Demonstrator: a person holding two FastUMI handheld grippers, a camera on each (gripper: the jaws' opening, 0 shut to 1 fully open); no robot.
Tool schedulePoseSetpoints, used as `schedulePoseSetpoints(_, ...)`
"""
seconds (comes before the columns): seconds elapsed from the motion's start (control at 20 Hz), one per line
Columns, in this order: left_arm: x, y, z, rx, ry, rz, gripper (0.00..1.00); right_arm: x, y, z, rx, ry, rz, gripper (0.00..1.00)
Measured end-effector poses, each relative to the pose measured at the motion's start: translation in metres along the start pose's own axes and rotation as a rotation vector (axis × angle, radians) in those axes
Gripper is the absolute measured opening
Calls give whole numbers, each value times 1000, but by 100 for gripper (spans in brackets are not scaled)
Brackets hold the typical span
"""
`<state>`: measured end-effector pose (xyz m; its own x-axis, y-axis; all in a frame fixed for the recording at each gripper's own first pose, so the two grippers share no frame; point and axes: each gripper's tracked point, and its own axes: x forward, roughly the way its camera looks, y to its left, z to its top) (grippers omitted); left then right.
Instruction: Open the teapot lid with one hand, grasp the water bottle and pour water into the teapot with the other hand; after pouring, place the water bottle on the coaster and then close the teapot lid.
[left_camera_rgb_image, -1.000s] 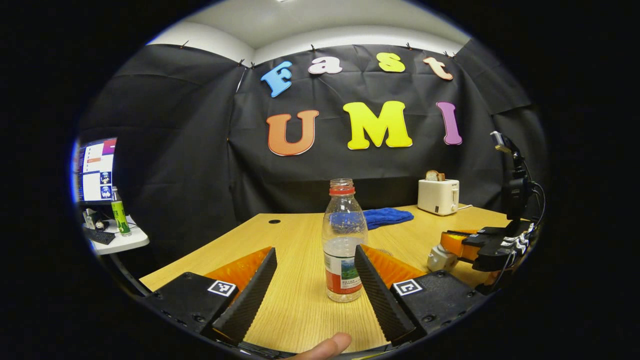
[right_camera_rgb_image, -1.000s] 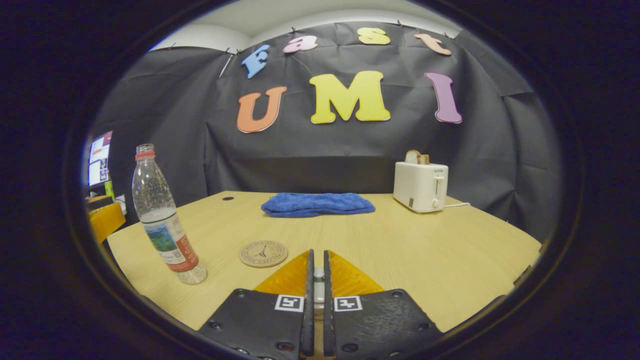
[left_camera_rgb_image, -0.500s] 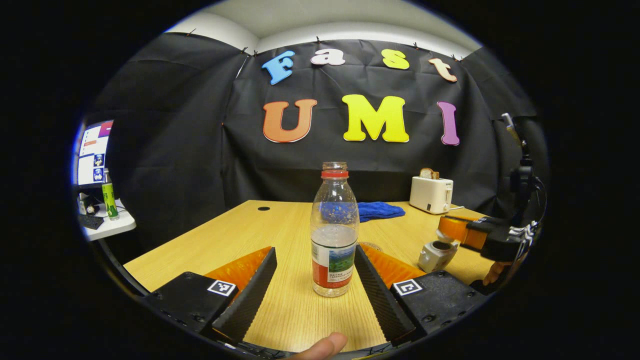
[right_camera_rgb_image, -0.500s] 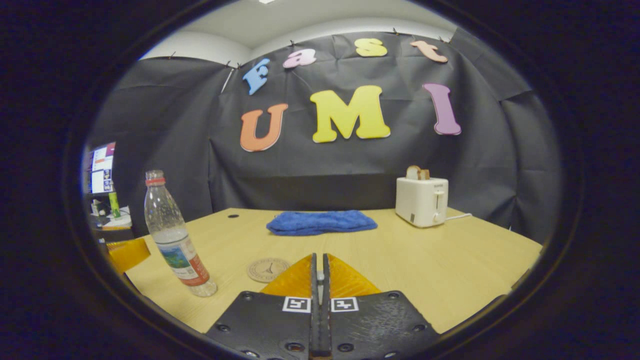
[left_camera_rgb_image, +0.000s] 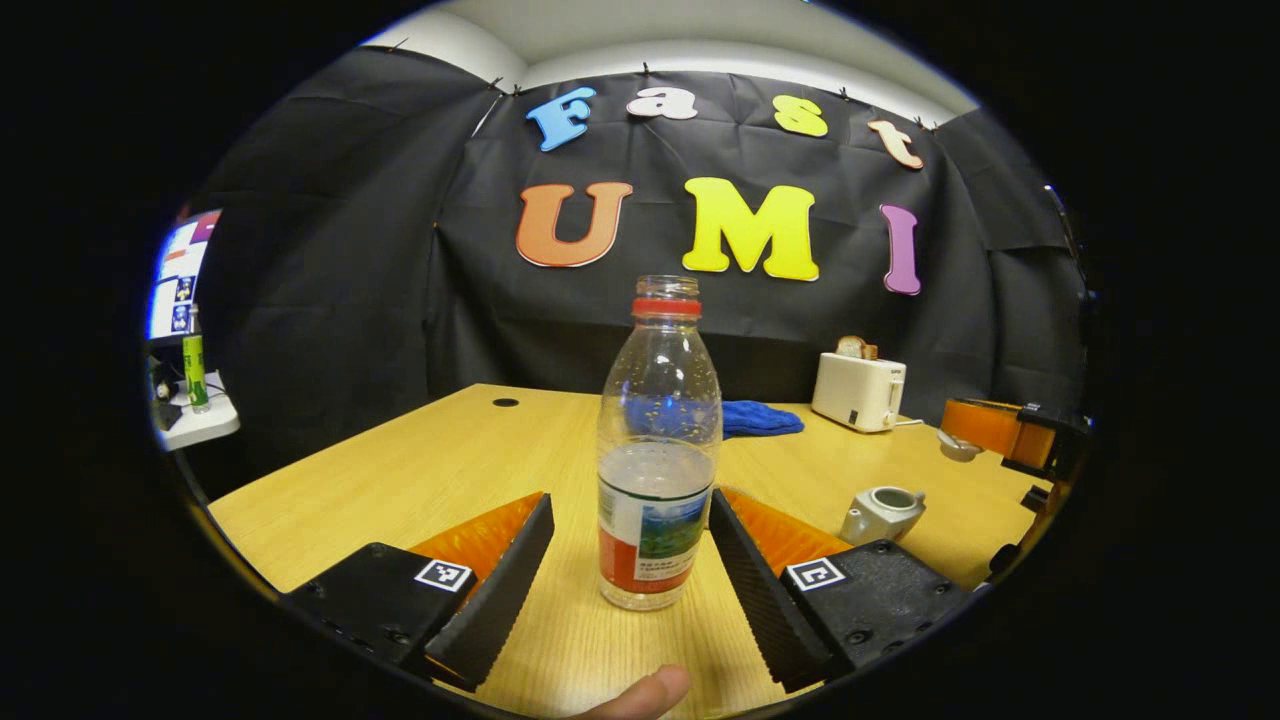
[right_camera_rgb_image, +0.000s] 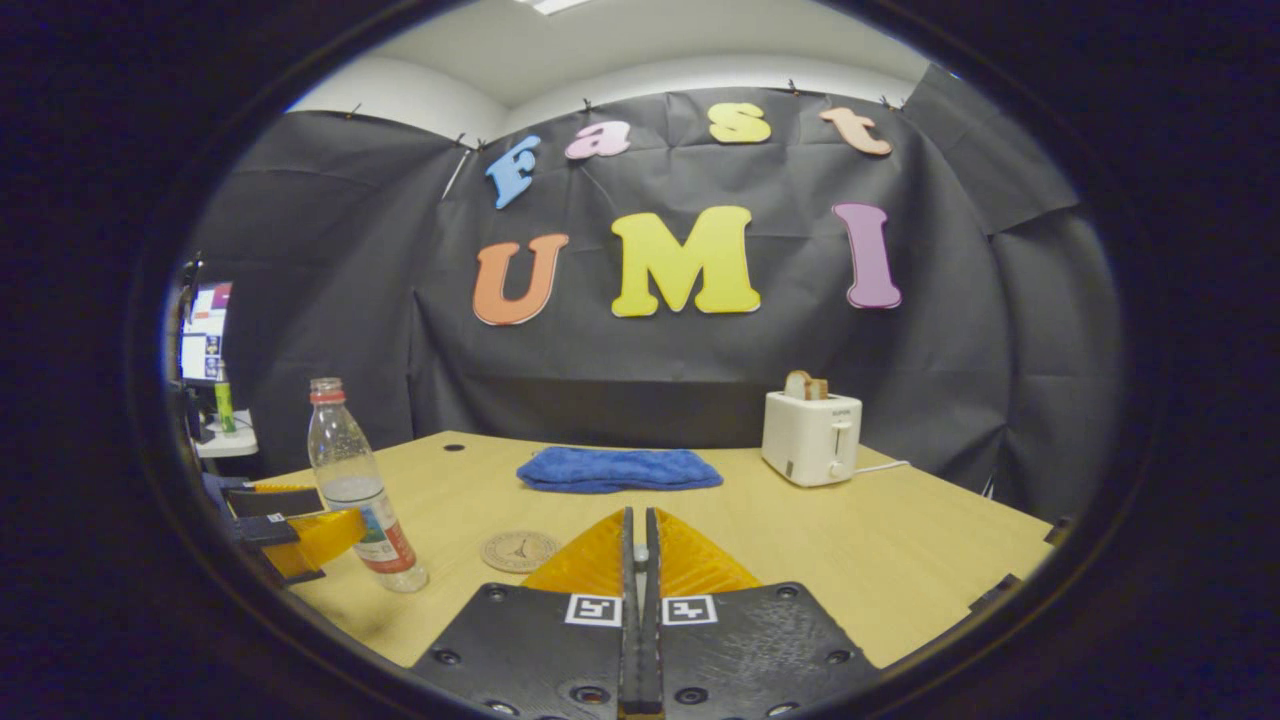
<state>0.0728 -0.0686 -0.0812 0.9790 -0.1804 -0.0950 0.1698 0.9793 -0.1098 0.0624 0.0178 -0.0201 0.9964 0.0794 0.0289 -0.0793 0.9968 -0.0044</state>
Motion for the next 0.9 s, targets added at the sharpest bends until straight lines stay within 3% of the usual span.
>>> schedulePoseSetpoints(0.5, 29, 4, 5, 44, -22, -2, 96, -11, -22, -14, 9, 18, -25, 0)
schedulePoseSetpoints(0.6, 29, -3, 5, 59, -20, -30, 91, -14, -24, -16, 0, 17, -26, 0)
schedulePoseSetpoints(0.65, 33, -4, 3, 60, -9, -33, 81, -14, -24, -18, -5, 18, -24, 0)
schedulePoseSetpoints(0.7, 29, -3, 4, 64, -7, -27, 79, -16, -23, -19, -3, 21, -15, 0)
schedulePoseSetpoints(0.9, 20, -3, 9, 41, 8, -3, 77, -23, -30, -17, 17, 15, -1, 0)
